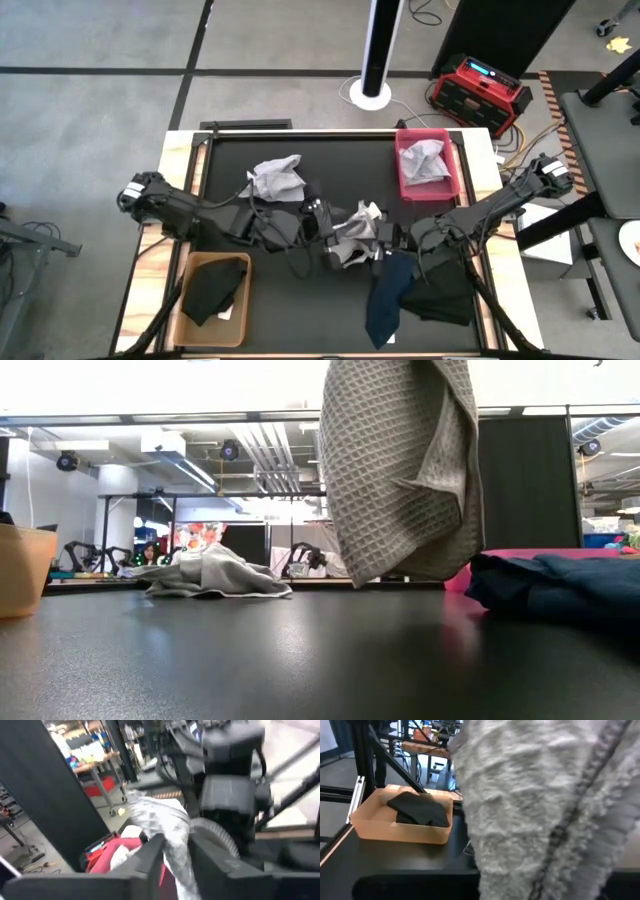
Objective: Sort towels by color in basket
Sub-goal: Put the white microfiber towel into the pink bin
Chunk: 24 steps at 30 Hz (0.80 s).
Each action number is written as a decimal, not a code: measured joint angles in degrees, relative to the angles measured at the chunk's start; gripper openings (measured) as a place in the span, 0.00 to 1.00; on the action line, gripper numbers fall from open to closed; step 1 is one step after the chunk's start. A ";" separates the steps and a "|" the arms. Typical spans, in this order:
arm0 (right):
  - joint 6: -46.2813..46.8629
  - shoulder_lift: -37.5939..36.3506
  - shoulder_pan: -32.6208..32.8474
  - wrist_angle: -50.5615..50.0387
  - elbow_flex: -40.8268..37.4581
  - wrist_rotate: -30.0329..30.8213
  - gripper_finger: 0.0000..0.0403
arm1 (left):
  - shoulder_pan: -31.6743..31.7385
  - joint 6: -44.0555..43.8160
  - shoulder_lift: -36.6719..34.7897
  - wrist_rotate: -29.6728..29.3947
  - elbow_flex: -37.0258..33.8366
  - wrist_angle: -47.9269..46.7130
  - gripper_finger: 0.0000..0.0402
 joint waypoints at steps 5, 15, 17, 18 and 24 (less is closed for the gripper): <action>1.90 -0.75 0.00 -1.38 0.02 -0.02 0.03 | 0.00 1.62 -2.92 -3.24 -0.06 -5.20 0.47; 3.48 -3.15 2.30 -3.08 0.00 0.00 0.03 | 0.17 -2.36 -11.15 -6.24 -0.14 -21.55 0.71; 3.44 -3.98 2.69 -3.06 0.00 -0.01 0.03 | 0.17 -4.53 -12.00 -5.01 -1.48 -22.84 0.72; 3.34 -4.28 2.79 -2.89 0.00 0.00 0.03 | 0.19 -5.35 -12.25 -3.13 -2.59 -23.23 0.72; 1.95 -6.30 2.75 -2.86 0.00 0.15 0.02 | 0.09 -8.69 -12.27 7.63 -13.35 -13.31 0.70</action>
